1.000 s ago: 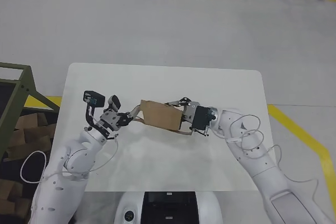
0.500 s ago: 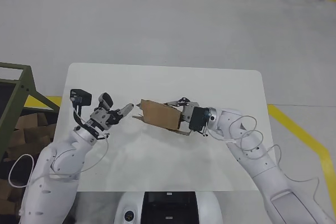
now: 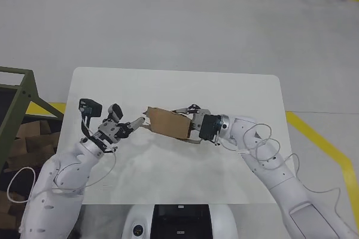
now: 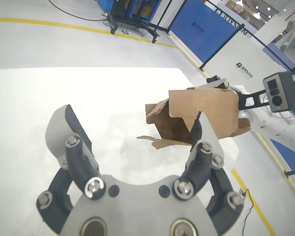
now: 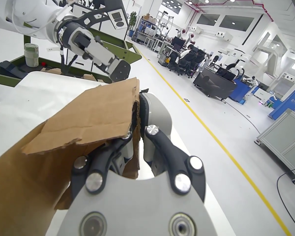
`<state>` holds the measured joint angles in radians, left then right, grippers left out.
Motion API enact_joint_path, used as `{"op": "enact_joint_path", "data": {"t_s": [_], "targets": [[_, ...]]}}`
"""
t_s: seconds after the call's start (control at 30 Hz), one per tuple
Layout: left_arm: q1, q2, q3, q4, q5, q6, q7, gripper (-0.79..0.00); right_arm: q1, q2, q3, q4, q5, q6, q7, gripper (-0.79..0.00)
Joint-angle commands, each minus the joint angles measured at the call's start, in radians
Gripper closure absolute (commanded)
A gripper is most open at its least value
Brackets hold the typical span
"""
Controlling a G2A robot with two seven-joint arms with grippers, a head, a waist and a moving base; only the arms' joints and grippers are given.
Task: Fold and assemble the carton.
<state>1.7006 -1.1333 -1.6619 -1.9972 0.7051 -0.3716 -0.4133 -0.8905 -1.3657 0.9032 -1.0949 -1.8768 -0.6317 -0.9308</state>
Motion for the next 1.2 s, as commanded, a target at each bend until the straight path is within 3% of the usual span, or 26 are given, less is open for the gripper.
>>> {"op": "enact_joint_path", "data": {"t_s": [0.0, 0.57, 0.9, 1.17], "targets": [[-0.022, -0.002, 0.034, 0.018, 0.025, 0.028, -0.004, -0.785, -0.003, 0.002, -0.003, -0.005, -0.002, 0.002, -0.003, 0.0], [-0.071, -0.005, 0.118, 0.046, 0.08, 0.078, 0.006, -0.785, -0.013, 0.023, -0.014, -0.034, -0.018, 0.015, -0.058, 0.0], [-0.066, -0.004, 0.13, 0.031, 0.077, 0.079, 0.008, -0.785, -0.01, 0.031, -0.025, -0.054, -0.028, 0.028, -0.063, 0.0], [-0.049, 0.0, 0.092, 0.019, 0.05, 0.074, 0.016, -0.785, -0.015, 0.034, -0.02, -0.063, -0.035, 0.117, 0.003, 0.0]]}}
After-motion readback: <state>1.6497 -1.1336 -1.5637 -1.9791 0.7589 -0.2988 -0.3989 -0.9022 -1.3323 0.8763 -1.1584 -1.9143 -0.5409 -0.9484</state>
